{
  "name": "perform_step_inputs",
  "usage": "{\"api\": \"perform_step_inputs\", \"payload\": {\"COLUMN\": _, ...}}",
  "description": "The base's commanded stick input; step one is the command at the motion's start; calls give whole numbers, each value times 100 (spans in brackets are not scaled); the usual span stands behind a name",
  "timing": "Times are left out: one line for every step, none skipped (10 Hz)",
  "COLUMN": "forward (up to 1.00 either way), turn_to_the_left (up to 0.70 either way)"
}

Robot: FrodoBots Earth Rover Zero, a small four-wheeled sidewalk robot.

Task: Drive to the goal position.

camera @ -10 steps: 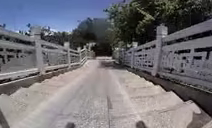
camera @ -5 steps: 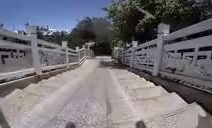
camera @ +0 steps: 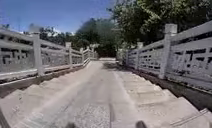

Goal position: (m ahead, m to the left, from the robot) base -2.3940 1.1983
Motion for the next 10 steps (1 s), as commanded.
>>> {"api": "perform_step_inputs", "payload": {"forward": 45, "turn_to_the_left": 27}}
{"api": "perform_step_inputs", "payload": {"forward": 45, "turn_to_the_left": 3}}
{"api": "perform_step_inputs", "payload": {"forward": 45, "turn_to_the_left": 0}}
{"api": "perform_step_inputs", "payload": {"forward": 45, "turn_to_the_left": 0}}
{"api": "perform_step_inputs", "payload": {"forward": 45, "turn_to_the_left": 0}}
{"api": "perform_step_inputs", "payload": {"forward": 45, "turn_to_the_left": 0}}
{"api": "perform_step_inputs", "payload": {"forward": 45, "turn_to_the_left": 0}}
{"api": "perform_step_inputs", "payload": {"forward": 45, "turn_to_the_left": 0}}
{"api": "perform_step_inputs", "payload": {"forward": 45, "turn_to_the_left": 0}}
{"api": "perform_step_inputs", "payload": {"forward": 45, "turn_to_the_left": 0}}
